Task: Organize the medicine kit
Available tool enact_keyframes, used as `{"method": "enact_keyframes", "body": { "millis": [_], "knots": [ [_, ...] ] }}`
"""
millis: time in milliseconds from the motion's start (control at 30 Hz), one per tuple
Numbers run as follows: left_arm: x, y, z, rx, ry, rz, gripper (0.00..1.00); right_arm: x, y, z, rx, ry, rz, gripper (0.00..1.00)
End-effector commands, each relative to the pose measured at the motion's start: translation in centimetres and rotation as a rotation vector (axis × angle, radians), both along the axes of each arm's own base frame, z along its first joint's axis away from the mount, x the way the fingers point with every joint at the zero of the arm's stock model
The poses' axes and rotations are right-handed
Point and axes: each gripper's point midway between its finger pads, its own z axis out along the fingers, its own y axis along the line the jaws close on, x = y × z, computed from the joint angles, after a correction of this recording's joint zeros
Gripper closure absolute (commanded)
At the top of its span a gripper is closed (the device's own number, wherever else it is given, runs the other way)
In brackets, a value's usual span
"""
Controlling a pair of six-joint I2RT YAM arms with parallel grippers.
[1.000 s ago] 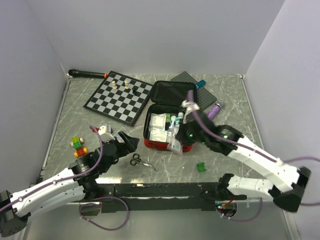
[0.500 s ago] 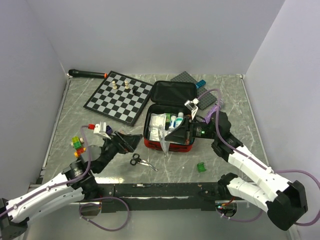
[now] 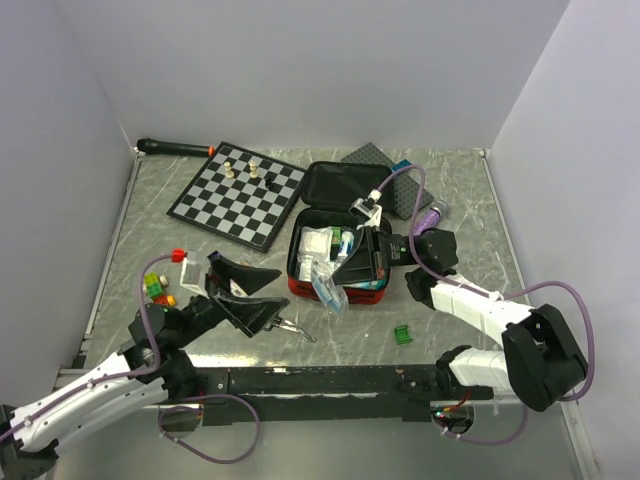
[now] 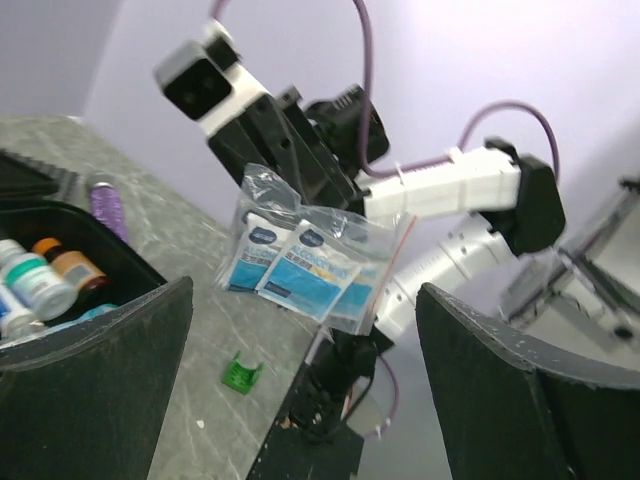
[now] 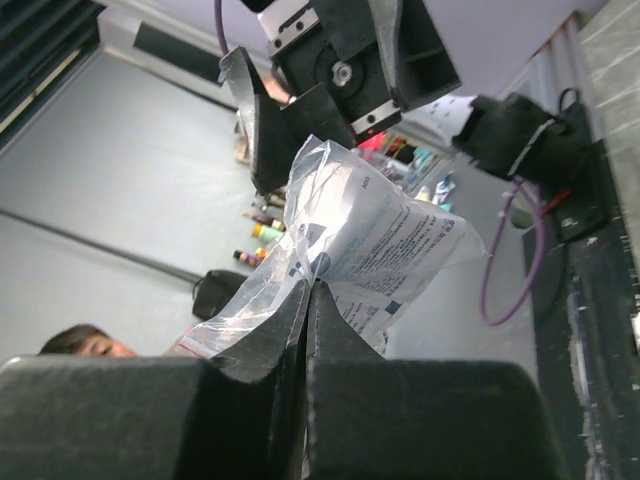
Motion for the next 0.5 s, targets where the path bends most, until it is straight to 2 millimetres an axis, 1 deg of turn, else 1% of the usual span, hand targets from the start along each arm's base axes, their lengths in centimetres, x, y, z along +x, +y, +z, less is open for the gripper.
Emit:
{"method": "enact_keyframes", "body": {
  "millis": [0,67,167,300,367,467],
  "knots": [
    [-2.4,-1.8,2.9,0.029,-0.167,-0.147,0.04,-4.8,-2.2,4.3,0.209,-0.39,0.066,1.0],
    [-2.4,-2.6,2.9,0.056,-0.185,-0.181,0.04,-5.3,-2.3,4.5,0.215,-0.404,0.077,1.0],
    [-2.0,-3.2,3.2,0.059,-0.205,-0.213,0.04,-6.0,-2.6,4.9,0.225,-0.423,0.086,1.0],
    [-0.2,-3.8,3.0,0.069,-0.196,-0.245,0.04,-6.7,-2.9,5.3,0.23,-0.441,0.095,1.0],
    [0.0,-4.1,3.0,0.063,-0.199,-0.282,0.03,-6.8,-3.0,5.3,0.23,-0.443,0.097,1.0],
    [-0.3,-4.9,3.3,0.059,-0.217,-0.342,0.02,-6.9,-3.0,5.3,0.233,-0.448,0.095,1.0]
  ]
}}
